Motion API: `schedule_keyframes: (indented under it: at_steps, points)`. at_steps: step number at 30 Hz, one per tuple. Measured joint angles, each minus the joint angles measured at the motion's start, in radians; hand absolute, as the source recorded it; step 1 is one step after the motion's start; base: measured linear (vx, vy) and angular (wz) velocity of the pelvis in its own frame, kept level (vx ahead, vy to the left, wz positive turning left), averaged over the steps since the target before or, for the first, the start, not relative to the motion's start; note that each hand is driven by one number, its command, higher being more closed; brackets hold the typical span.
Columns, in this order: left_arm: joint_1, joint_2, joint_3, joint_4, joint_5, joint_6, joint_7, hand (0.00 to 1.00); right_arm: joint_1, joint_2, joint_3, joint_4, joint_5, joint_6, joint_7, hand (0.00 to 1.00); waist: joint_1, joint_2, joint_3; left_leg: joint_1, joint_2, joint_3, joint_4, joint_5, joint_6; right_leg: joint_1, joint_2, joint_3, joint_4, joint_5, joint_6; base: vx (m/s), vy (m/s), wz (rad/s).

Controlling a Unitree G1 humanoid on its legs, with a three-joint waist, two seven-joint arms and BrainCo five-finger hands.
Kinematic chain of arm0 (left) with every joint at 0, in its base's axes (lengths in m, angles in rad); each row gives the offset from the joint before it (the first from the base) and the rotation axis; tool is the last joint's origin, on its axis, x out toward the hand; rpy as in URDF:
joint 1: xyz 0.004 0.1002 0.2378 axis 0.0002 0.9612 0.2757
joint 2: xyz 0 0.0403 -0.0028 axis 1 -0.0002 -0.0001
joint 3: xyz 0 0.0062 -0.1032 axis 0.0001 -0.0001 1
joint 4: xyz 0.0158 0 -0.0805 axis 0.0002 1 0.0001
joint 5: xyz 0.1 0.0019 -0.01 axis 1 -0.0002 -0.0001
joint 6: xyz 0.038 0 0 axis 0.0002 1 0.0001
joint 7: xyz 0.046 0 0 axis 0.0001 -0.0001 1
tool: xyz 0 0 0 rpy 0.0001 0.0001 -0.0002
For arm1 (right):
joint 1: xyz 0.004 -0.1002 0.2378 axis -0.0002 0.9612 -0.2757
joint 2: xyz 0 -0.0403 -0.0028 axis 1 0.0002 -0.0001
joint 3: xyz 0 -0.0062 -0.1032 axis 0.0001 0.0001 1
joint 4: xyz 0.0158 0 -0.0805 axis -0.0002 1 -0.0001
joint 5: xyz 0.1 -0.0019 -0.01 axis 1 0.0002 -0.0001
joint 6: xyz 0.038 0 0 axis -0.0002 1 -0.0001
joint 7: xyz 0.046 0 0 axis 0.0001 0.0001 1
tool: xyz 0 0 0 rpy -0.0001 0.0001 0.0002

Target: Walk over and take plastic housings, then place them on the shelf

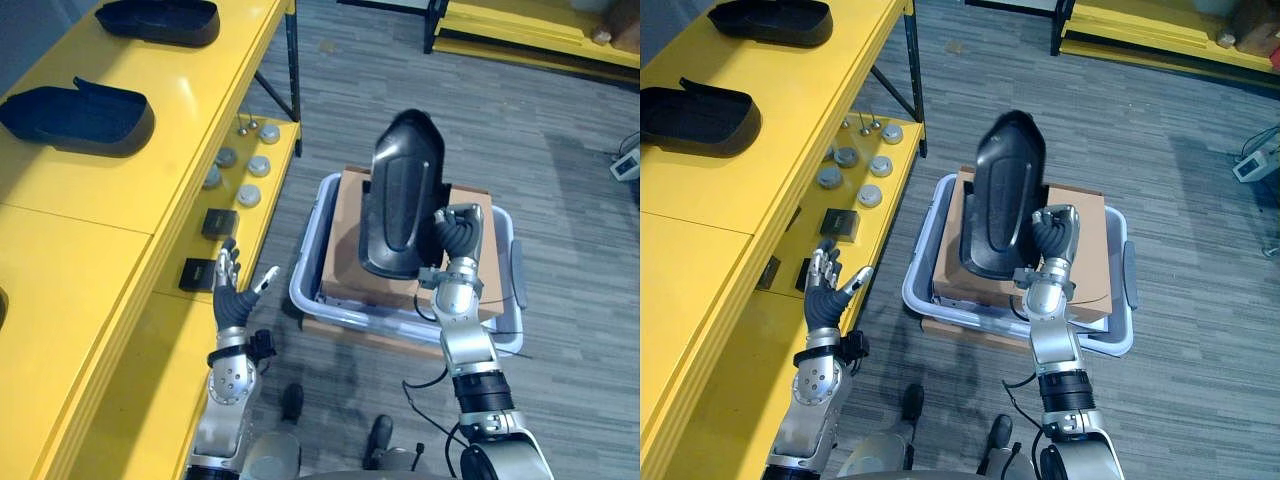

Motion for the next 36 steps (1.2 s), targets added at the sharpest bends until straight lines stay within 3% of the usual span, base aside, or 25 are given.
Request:
schedule_keyframes:
  at_steps: [8,11,18,19,23,31,34,36]
  points:
    - [-0.098,0.003,-0.094,0.0,0.051,0.018,0.029,0.0,-0.001,0.05,0.124,-0.089,-0.01,-0.021,0.001,1.0,-0.001,-0.002,-0.041,0.021,0.002,0.014,-0.011,0.0,0.0,0.006,0.0,0.017,0.002,0.0,0.0,-0.01,0.004,-0.06]
    - [-0.121,0.003,-0.128,0.004,0.055,0.043,0.046,0.0,-0.002,0.061,0.175,-0.111,-0.01,-0.035,0.001,1.0,-0.022,-0.004,-0.053,0.026,0.003,0.019,-0.015,0.0,0.0,0.006,0.0,0.022,0.002,0.0,0.0,-0.01,0.006,-0.05]
    - [-0.18,-0.003,-0.148,0.08,0.059,0.092,0.088,0.0,-0.002,0.08,0.244,-0.133,0.001,-0.042,-0.001,1.0,-0.03,-0.007,-0.075,0.035,0.004,0.039,-0.016,0.0,0.0,0.004,0.0,0.047,0.002,0.001,0.001,0.0,0.003,-0.08]
    - [-0.181,-0.003,-0.149,0.082,0.057,0.095,0.089,1.0,-0.002,0.08,0.247,-0.133,0.003,-0.042,-0.002,1.0,-0.032,-0.007,-0.075,0.035,0.004,0.04,-0.016,0.0,0.0,0.004,0.0,0.048,0.002,0.001,0.001,-0.01,-0.001,-0.04]
    - [-0.206,-0.003,-0.152,0.122,0.049,0.114,0.128,1.0,-0.001,0.081,0.276,-0.134,0.023,-0.042,-0.005,1.0,-0.051,-0.01,-0.078,0.036,0.004,0.043,-0.016,0.0,0.0,0.003,0.0,0.05,0.002,0.003,0.002,-0.01,0.001,-0.02]
    - [-0.221,0.007,-0.14,0.123,-0.028,0.102,0.147,1.0,0.001,0.04,0.327,-0.166,0.038,-0.045,-0.013,1.0,-0.053,-0.012,-0.092,0.037,0.006,0.051,-0.016,0.0,0.0,-0.001,0.0,0.057,0.001,0.005,0.001,-0.01,0.0,-0.02]
    - [-0.218,0.008,-0.142,0.139,-0.045,0.102,0.147,1.0,0.001,0.034,0.361,-0.166,0.037,-0.082,-0.012,1.0,-0.052,-0.011,-0.102,0.037,0.006,0.051,-0.016,0.0,0.0,0.0,0.0,0.056,0.001,0.005,0.001,0.0,0.0,0.0]
    - [-0.218,0.009,-0.142,0.139,-0.051,0.102,0.147,1.0,0.001,0.028,0.363,-0.166,0.037,-0.083,-0.012,1.0,-0.052,-0.012,-0.107,0.037,0.005,0.051,-0.016,0.0,0.0,0.0,0.0,0.056,0.001,0.005,0.001,0.0,0.0,0.0]
